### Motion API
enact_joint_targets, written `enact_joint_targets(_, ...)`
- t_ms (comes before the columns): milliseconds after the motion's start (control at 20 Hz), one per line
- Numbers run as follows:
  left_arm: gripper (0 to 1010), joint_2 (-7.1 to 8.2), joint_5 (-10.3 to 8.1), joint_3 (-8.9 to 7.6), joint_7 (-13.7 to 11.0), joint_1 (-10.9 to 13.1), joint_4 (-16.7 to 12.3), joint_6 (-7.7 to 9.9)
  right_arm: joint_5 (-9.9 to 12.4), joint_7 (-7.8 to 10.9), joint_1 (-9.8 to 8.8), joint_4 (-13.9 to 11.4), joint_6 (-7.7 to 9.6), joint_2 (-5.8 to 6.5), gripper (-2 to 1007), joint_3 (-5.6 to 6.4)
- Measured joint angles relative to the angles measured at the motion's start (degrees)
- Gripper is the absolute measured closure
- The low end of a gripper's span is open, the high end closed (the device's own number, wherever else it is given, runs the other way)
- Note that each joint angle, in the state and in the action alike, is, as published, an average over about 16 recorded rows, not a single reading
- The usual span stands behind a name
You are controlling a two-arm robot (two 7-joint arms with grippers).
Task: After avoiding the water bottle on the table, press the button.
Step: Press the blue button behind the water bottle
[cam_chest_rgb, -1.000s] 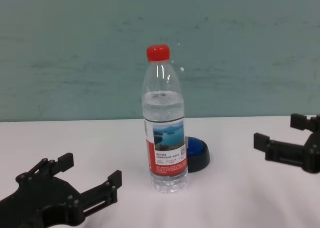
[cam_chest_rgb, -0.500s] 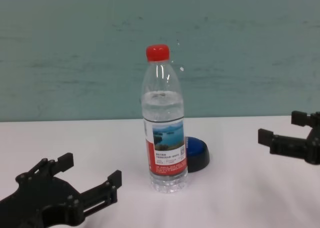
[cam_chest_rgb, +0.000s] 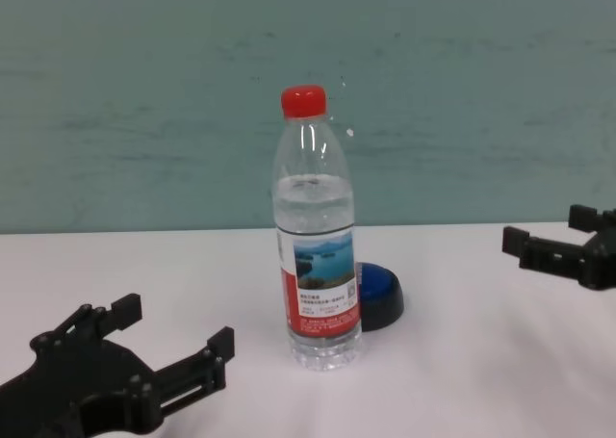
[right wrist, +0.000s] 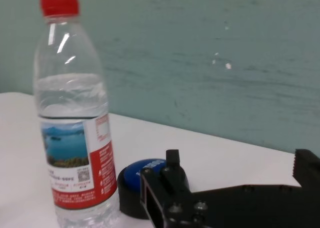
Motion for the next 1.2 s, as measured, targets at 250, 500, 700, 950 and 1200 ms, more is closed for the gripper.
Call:
enact_joint_targets(250, 10, 0.00, 0.00, 0.00, 0.0, 0.0, 0.0, 0.00, 0.4, -0.51, 3.24, 3.3, 0.22, -1.63, 2, -0.54)
enact_joint_targets(500, 10, 0.00, 0.00, 0.00, 0.0, 0.0, 0.0, 0.00, 0.2, -0.13, 7.35, 7.1, 0.58, -3.01, 2, -1.79)
enact_joint_targets(700, 10, 0.00, 0.00, 0.00, 0.0, 0.0, 0.0, 0.00, -0.3, 0.66, 10.54, 9.8, 0.98, -3.72, 2, -3.05)
enact_joint_targets(950, 10, 0.00, 0.00, 0.00, 0.0, 0.0, 0.0, 0.00, -0.9, 1.63, 13.64, 12.4, 1.40, -4.19, 2, -4.50)
enact_joint_targets(1200, 10, 0.00, 0.00, 0.00, 0.0, 0.0, 0.0, 0.00, -1.2, 2.39, 15.51, 14.2, 1.72, -4.43, 2, -5.54)
